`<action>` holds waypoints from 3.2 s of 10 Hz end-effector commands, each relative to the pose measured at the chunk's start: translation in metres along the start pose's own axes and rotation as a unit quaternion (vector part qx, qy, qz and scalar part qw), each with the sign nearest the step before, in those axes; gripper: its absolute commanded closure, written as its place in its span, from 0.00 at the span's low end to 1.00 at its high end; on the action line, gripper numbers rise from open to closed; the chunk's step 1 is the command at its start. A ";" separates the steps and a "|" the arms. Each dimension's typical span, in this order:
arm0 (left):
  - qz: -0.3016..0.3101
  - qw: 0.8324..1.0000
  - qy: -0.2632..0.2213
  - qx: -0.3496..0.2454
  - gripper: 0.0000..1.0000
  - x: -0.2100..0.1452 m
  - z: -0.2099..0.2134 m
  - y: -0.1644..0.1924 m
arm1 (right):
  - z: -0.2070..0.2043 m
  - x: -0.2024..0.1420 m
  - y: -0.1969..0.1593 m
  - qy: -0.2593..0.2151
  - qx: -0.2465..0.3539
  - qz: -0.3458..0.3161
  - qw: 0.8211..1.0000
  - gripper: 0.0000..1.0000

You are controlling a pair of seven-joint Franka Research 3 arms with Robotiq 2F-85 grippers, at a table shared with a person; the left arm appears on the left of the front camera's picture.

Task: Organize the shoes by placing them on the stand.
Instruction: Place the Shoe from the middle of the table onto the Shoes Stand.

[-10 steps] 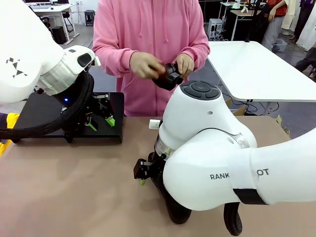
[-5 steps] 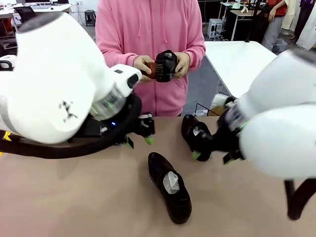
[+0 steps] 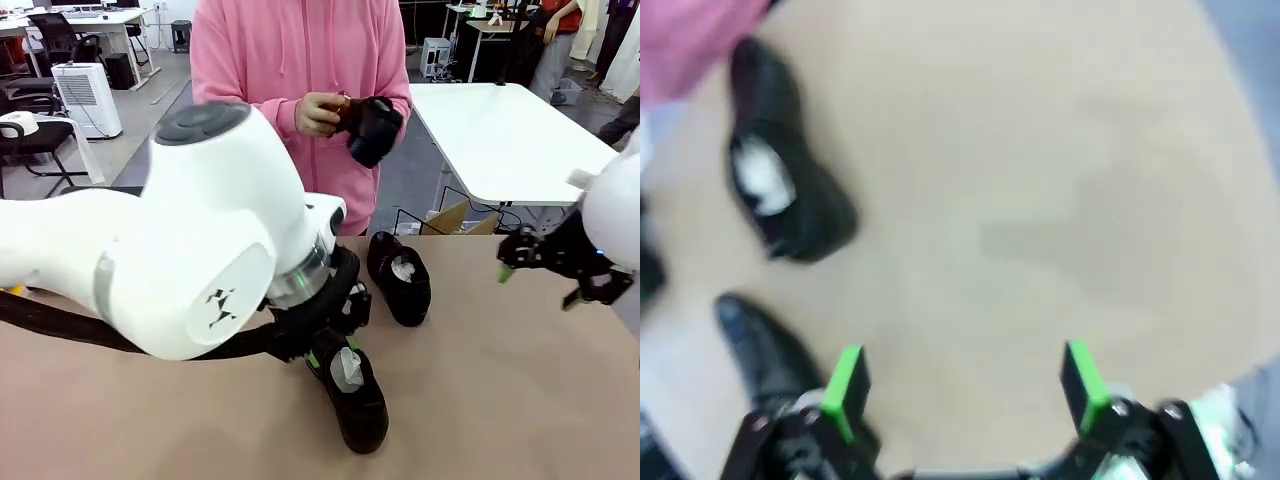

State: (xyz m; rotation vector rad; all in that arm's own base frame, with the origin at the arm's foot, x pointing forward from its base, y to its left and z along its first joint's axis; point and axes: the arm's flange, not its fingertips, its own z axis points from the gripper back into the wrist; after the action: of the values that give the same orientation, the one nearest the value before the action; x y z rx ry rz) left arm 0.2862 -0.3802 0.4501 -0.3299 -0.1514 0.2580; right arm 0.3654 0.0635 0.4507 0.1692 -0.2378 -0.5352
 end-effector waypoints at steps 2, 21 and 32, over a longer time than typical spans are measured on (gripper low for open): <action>0.031 0.999 0.038 0.012 0.47 0.013 -0.037 -0.001 | 0.000 0.000 0.000 0.000 0.000 0.000 1.000 0.00; -0.070 0.985 0.150 0.052 1.00 0.023 -0.059 0.008 | 0.000 0.000 0.000 0.000 0.000 0.000 1.000 0.00; -0.215 0.958 0.082 0.169 1.00 0.098 0.062 0.095 | 0.000 0.000 0.000 0.000 0.000 0.000 1.000 0.00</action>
State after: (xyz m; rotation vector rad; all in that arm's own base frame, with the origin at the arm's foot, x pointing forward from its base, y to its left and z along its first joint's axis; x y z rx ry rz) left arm 0.3501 -0.2451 0.4824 0.0272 -0.0078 -0.1874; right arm 0.3643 0.0644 0.4500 0.1537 -0.2322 -0.5496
